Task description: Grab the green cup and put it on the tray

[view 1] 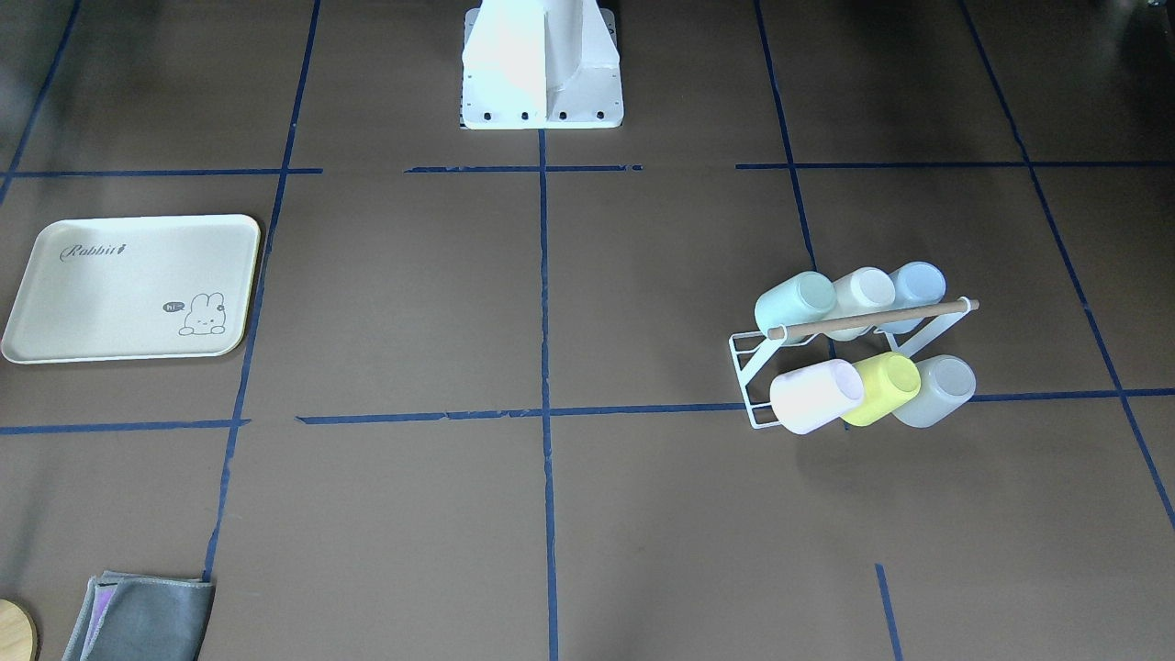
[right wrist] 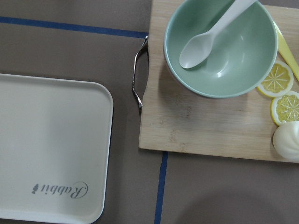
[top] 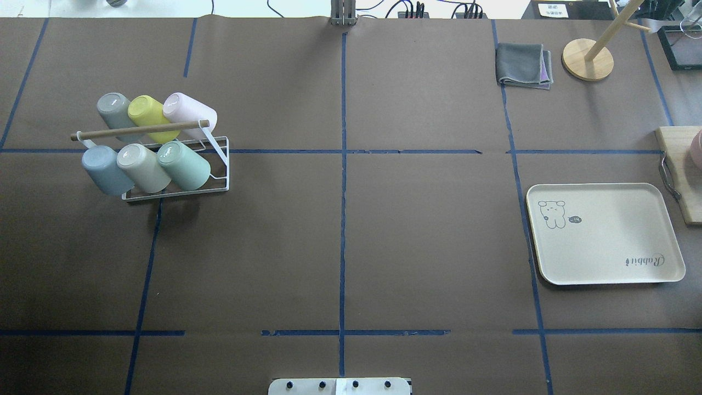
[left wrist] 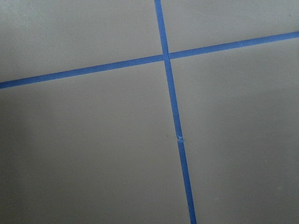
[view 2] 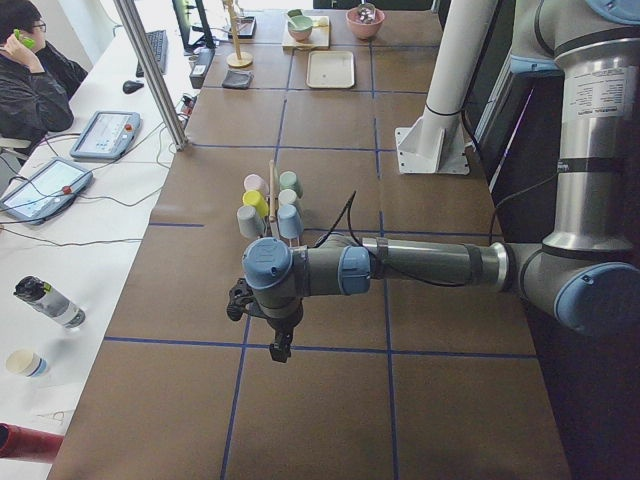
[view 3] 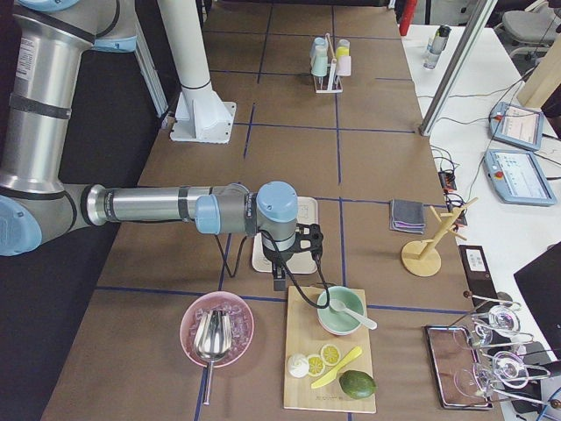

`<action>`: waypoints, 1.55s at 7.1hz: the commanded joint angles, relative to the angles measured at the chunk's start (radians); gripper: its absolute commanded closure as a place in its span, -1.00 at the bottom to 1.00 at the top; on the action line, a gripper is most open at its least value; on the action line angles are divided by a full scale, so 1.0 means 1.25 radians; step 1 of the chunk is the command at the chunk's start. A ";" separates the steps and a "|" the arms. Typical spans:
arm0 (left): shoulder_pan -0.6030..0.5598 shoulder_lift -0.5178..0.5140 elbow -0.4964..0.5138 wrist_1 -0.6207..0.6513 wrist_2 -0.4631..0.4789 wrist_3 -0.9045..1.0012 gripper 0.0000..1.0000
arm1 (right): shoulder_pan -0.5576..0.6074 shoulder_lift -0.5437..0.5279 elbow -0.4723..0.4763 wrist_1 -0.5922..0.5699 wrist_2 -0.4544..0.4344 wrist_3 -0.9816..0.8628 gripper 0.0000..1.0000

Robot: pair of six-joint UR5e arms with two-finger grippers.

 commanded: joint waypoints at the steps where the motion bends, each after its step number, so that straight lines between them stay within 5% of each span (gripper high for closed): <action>1: 0.001 -0.005 -0.004 0.005 0.001 -0.001 -1.00 | 0.000 0.027 -0.001 -0.001 0.000 0.009 -1.00; 3: 0.004 -0.006 0.000 0.000 0.001 -0.002 -1.00 | -0.057 0.021 -0.012 0.019 0.001 0.104 -1.00; 9: 0.004 -0.007 -0.012 0.000 0.000 -0.002 -1.00 | -0.278 0.014 -0.308 0.738 -0.001 0.588 -0.90; 11: 0.004 -0.009 -0.012 0.000 0.000 -0.002 -1.00 | -0.326 0.013 -0.309 0.746 -0.005 0.611 -0.65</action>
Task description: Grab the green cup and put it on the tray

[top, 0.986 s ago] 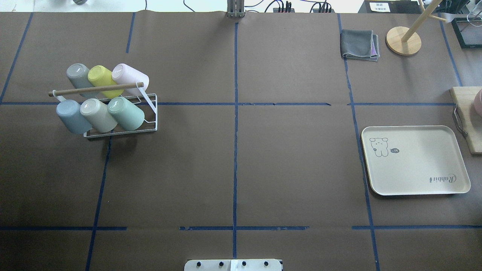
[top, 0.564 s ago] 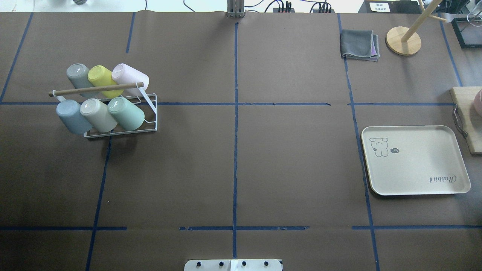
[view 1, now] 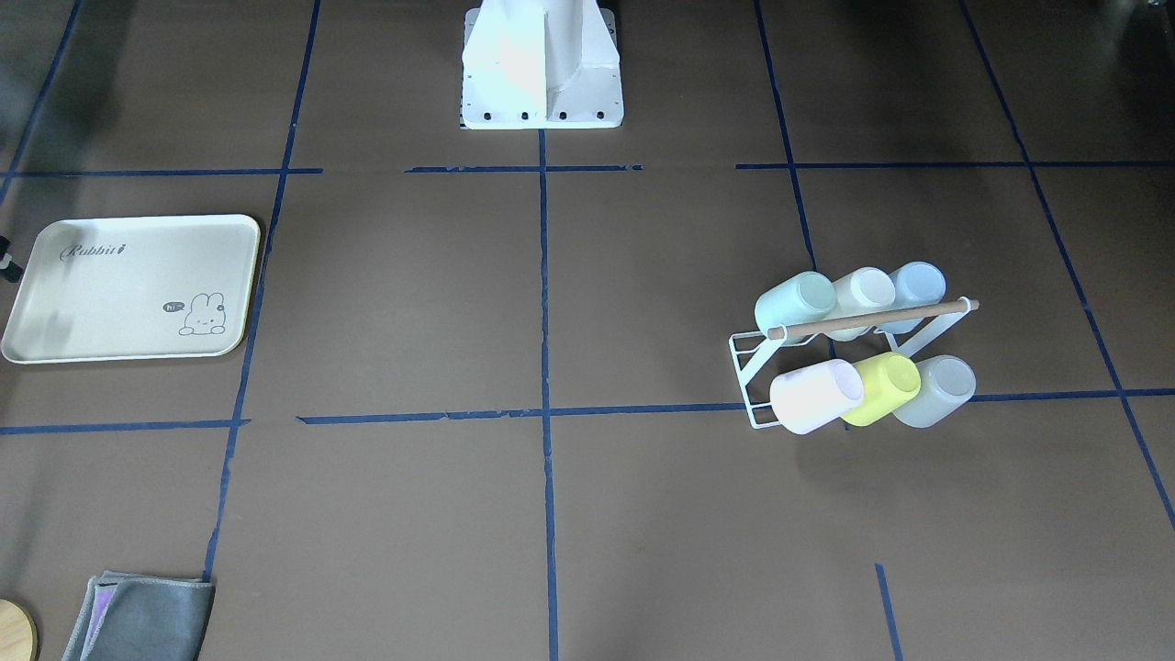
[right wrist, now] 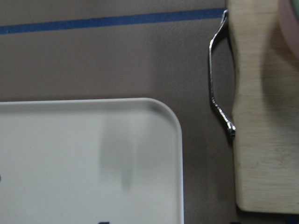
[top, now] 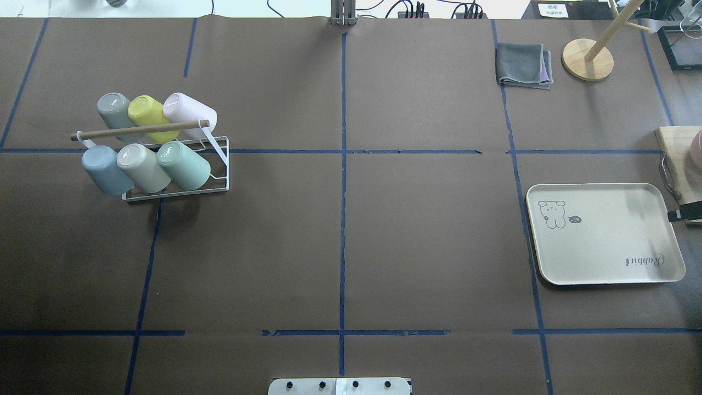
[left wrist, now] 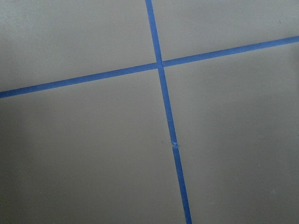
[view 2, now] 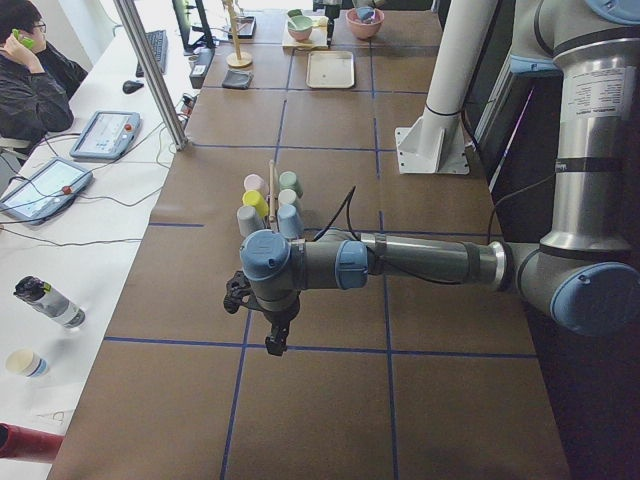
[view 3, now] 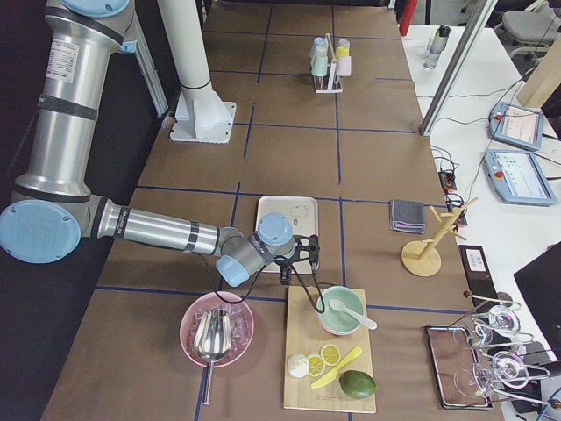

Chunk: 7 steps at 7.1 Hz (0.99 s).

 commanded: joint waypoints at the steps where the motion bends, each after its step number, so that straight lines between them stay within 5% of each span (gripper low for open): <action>1: 0.000 0.000 0.000 0.001 0.000 0.000 -1.00 | -0.043 -0.001 -0.013 0.019 -0.004 0.021 -0.54; 7: 0.000 0.000 -0.001 0.000 0.000 0.001 -1.00 | -0.059 -0.001 -0.054 0.019 -0.004 0.010 0.10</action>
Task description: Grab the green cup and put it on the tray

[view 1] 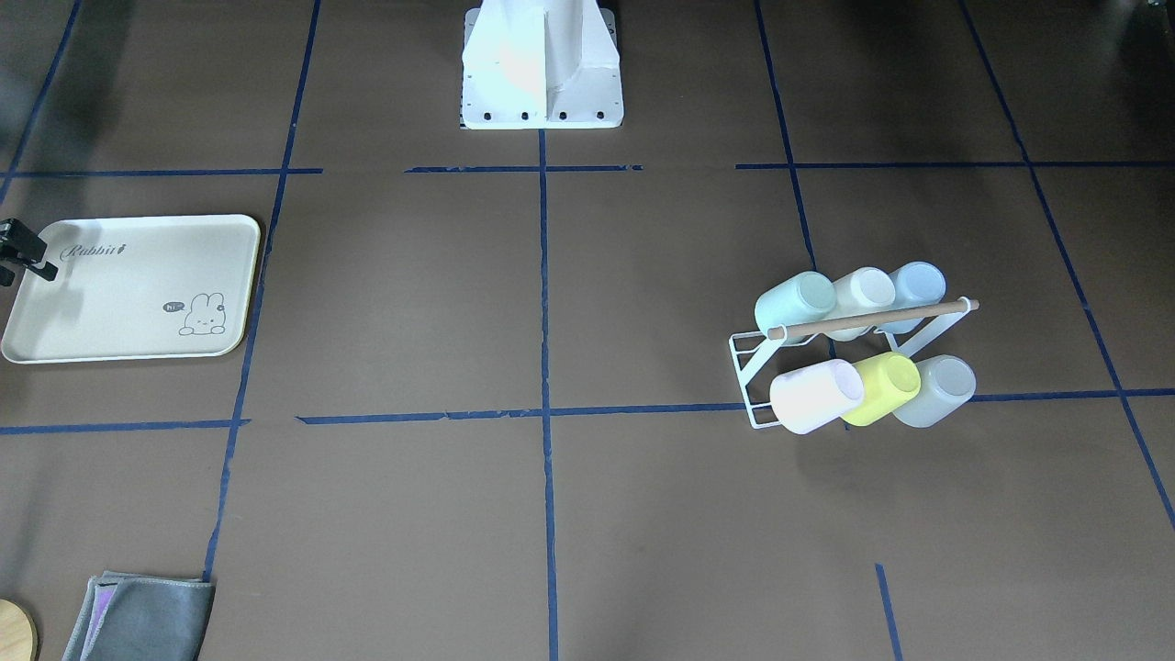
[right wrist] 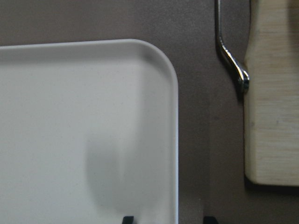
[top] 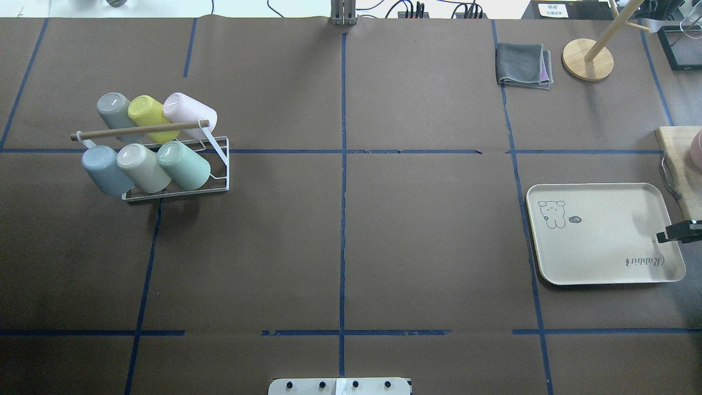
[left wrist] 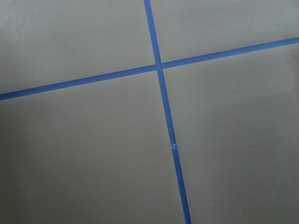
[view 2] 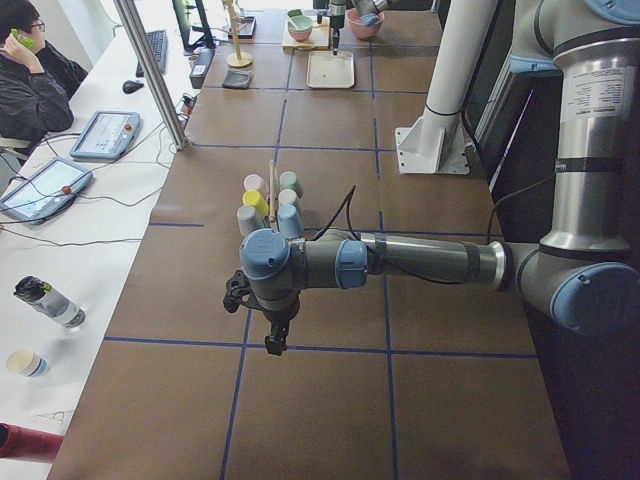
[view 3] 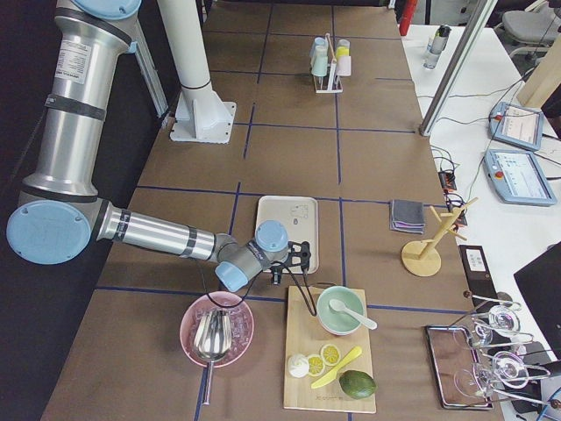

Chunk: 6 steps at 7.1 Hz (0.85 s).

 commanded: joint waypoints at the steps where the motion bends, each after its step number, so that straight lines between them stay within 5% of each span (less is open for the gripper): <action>1: 0.000 0.000 0.000 -0.001 0.000 -0.001 -1.00 | -0.001 0.000 -0.004 0.000 -0.002 -0.003 0.29; 4: 0.000 0.000 0.000 -0.001 0.000 0.000 -1.00 | 0.000 -0.001 -0.010 0.000 -0.002 -0.006 0.53; 6: 0.000 0.000 0.001 0.001 0.000 0.000 -1.00 | 0.000 -0.006 -0.009 0.000 0.004 -0.006 0.97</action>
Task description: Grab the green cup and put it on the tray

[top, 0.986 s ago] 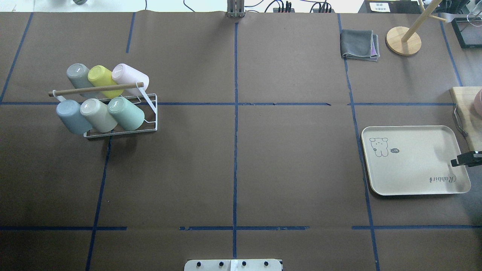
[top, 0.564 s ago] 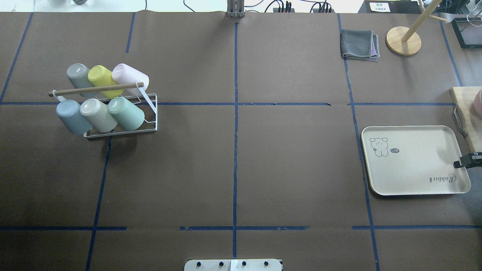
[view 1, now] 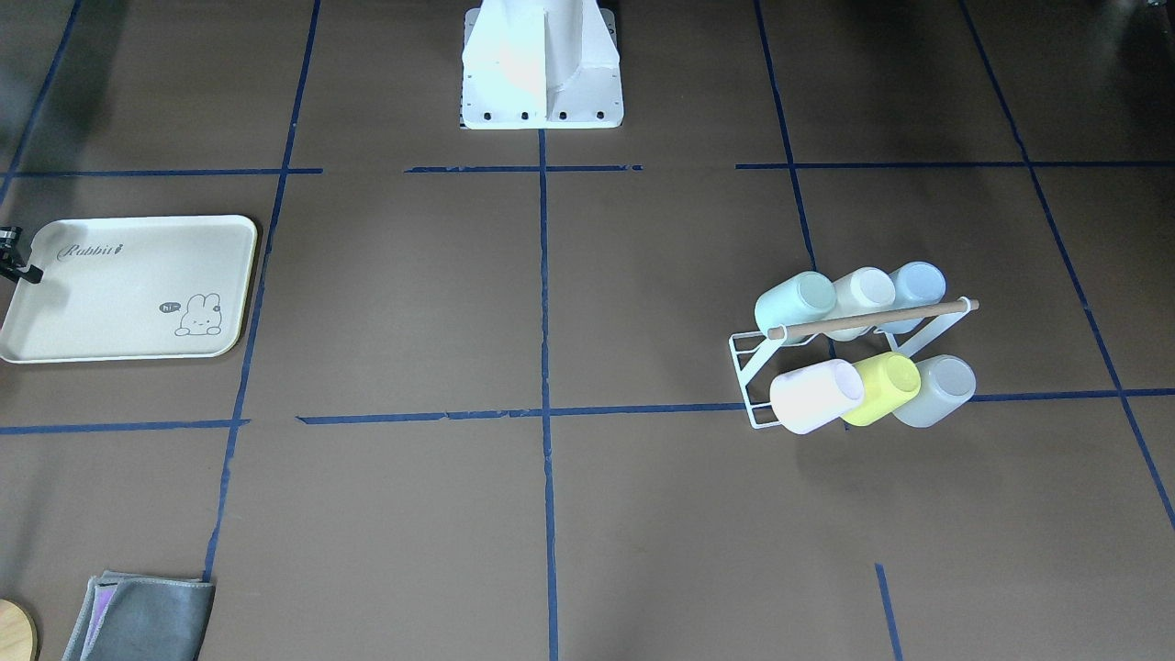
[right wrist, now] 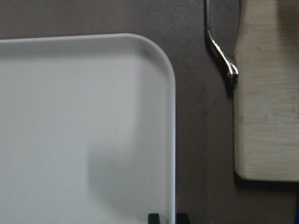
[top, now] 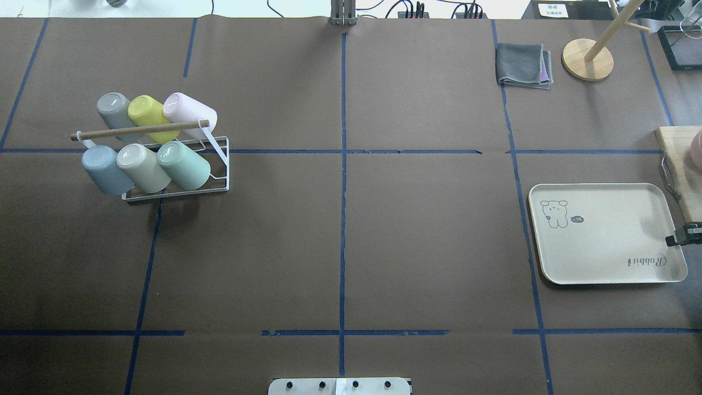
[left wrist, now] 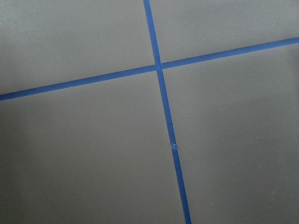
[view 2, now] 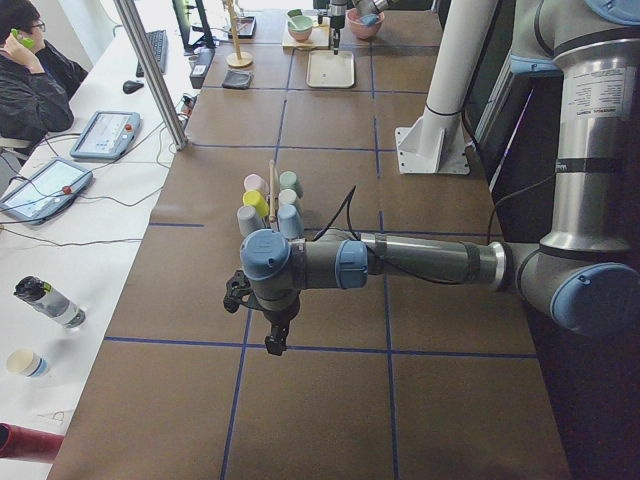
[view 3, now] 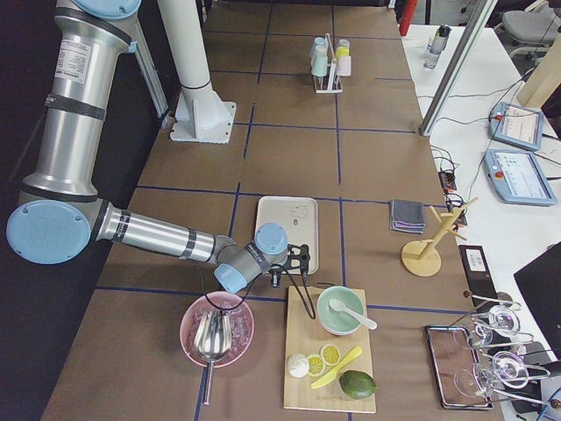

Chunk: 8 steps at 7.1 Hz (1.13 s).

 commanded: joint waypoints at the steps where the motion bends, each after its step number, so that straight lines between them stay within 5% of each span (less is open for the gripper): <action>1: 0.000 0.001 -0.001 0.000 0.000 -0.001 -1.00 | 0.001 -0.004 0.006 0.000 0.006 0.000 1.00; 6: 0.000 0.001 0.001 0.000 0.000 0.001 -1.00 | 0.006 0.010 0.118 -0.009 0.076 0.098 1.00; 8: 0.000 0.001 0.001 0.000 0.000 0.001 -1.00 | -0.010 0.087 0.134 -0.010 0.078 0.168 1.00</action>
